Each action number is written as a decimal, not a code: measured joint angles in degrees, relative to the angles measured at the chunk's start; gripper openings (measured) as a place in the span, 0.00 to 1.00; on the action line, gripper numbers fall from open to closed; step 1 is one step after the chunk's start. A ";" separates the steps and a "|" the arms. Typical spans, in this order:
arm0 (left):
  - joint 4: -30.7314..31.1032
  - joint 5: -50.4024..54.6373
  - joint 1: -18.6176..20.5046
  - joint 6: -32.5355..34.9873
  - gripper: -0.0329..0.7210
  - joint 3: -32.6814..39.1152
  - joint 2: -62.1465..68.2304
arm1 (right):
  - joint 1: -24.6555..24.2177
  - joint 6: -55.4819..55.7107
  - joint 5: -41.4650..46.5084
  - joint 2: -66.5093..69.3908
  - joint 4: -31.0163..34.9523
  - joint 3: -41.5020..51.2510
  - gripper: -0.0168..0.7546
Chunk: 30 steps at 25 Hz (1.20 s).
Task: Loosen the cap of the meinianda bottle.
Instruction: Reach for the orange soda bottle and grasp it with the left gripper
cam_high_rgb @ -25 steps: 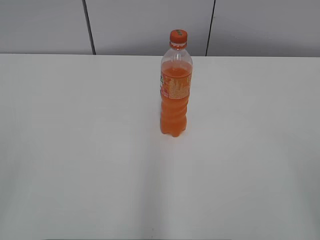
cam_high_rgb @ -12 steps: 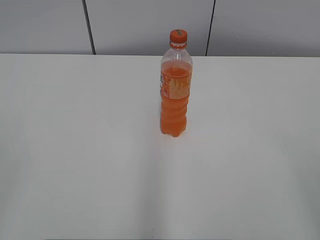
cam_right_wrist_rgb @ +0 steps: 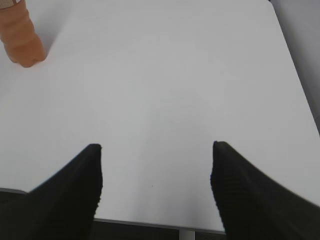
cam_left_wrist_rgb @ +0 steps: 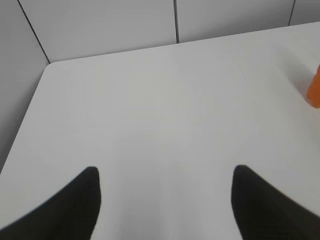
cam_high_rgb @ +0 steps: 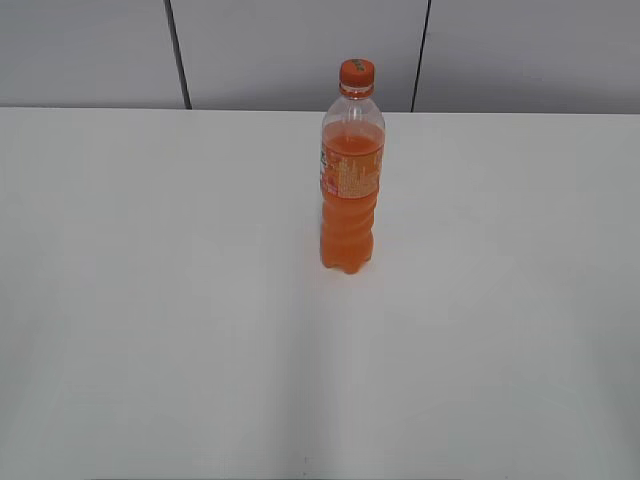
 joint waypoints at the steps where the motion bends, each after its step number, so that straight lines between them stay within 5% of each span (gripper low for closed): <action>1: 0.24 0.00 0.00 0.00 0.70 0.00 0.00 | 0.00 0.00 0.00 0.00 0.00 0.00 0.68; 9: 0.70 -2.47 0.00 0.00 0.70 -0.46 0.42 | 0.00 0.00 0.00 0.00 0.00 0.00 0.68; 30: 1.61 -43.98 0.00 0.00 0.70 -0.83 34.40 | 0.00 0.00 0.00 0.00 0.00 0.00 0.68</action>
